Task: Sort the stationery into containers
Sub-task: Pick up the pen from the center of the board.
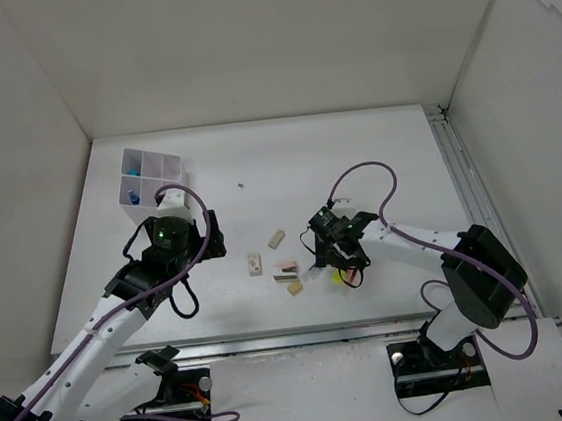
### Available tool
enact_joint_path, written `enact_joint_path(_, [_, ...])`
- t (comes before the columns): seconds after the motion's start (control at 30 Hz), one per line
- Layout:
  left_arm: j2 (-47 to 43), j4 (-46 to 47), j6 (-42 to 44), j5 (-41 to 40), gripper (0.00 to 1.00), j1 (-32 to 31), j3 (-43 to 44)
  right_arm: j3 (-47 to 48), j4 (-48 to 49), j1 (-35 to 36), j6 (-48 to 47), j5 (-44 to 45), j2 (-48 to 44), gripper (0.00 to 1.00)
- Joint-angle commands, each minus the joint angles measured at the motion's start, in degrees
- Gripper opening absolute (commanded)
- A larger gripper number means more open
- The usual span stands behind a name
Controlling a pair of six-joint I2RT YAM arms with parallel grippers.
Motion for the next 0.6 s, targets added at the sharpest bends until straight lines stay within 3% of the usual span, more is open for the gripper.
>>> enact_joint_path(0.0, [-0.8,0.9,-1.1,-1.7,1.00,-0.2,0.2,-0.3,1.2,0.3,4.0,1.7,0.8,0.61])
enact_joint_path(0.57, [2.2,1.9,-1.2,-3.1,1.00,-0.2,0.6,-0.8,3.7,0.5,3.2,2.2,5.0,0.37])
